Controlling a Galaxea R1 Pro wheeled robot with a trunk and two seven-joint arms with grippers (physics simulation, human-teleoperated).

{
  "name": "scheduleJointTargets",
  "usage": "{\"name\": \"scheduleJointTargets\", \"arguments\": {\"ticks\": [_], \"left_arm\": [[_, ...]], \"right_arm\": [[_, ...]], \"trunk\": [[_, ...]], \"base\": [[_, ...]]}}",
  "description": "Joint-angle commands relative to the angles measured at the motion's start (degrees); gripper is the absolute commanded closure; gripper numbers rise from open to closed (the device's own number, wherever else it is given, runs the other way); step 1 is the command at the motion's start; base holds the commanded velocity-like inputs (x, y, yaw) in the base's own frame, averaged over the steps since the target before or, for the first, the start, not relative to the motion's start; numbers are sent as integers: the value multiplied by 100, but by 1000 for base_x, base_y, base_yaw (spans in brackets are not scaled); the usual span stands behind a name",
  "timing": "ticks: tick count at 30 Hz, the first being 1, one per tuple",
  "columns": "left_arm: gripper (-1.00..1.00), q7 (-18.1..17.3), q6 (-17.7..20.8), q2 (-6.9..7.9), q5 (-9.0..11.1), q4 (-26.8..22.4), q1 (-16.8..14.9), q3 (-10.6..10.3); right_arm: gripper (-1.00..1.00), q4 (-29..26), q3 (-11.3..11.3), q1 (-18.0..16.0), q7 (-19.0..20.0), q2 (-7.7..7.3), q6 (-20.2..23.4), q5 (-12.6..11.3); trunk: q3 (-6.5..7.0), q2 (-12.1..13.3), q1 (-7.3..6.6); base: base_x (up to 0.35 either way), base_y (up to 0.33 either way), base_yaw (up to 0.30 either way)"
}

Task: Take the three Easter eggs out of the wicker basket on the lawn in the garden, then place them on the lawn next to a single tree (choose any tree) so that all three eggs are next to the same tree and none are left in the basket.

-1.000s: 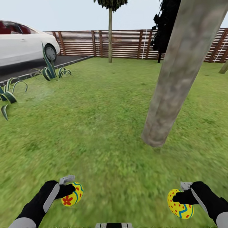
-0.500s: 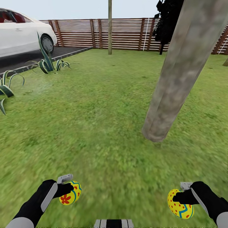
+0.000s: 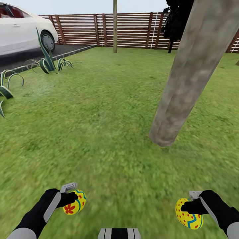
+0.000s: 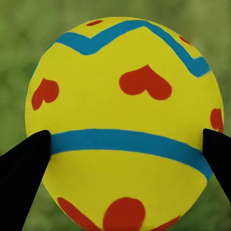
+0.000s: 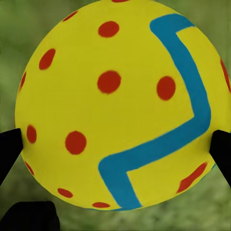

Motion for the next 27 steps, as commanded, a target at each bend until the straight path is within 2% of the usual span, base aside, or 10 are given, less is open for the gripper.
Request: {"name": "scheduleJointTargets", "arguments": {"ticks": [1, 4, 8, 16, 27], "left_arm": [[100, 58, 20, 4, 60, -6, -2, -16], [100, 59, 19, -4, 59, -5, 1, -18], [100, 65, 12, -100, 51, 4, 2, -18], [100, 63, 7, -110, 45, 9, 1, -18], [100, 57, 2, -118, 59, 13, 0, -18]], "right_arm": [[100, -7, 20, -2, -2, -9, 22, -47], [100, -7, 1, -2, 13, -15, 36, -78], [100, -7, -8, -2, 21, -25, 48, -87], [100, -11, -3, -2, 17, -25, 59, -74], [100, -7, 20, -2, -3, -9, 68, -36]], "trunk": [[-1, -2, -1], [3, -2, -1], [4, -2, -1], [4, -2, -1], [4, -2, -1]], "base": [[0, 0, -146], [0, 0, -262], [0, 0, -299], [8, 0, -296], [302, 87, -25]]}}
